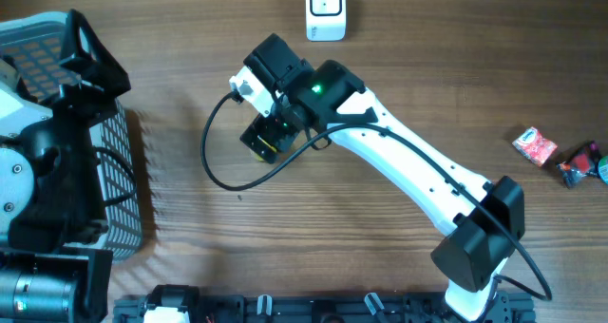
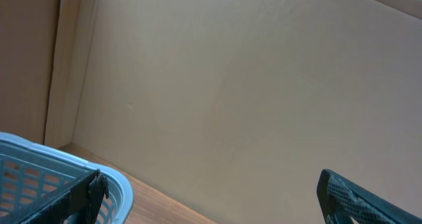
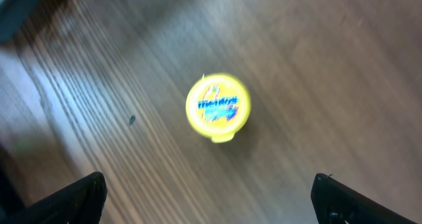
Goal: Scan the item barcode
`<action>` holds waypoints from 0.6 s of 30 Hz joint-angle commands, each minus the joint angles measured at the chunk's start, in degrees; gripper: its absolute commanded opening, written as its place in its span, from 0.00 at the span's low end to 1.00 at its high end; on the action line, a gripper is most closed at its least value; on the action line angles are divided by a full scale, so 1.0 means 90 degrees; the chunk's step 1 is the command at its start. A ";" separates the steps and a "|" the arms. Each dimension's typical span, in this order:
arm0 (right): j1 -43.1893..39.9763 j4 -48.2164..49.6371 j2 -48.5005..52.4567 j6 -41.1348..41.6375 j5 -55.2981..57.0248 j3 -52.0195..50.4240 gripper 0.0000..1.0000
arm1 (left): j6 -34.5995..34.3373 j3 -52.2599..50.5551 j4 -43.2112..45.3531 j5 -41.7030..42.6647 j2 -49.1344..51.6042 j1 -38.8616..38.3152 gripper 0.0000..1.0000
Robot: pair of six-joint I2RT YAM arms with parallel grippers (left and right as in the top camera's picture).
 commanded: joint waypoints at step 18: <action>0.0039 0.1197 0.2115 -0.0692 -0.0724 0.0104 1.00 | -0.0007 -0.0007 0.0017 0.0000 -0.0005 -0.0017 1.00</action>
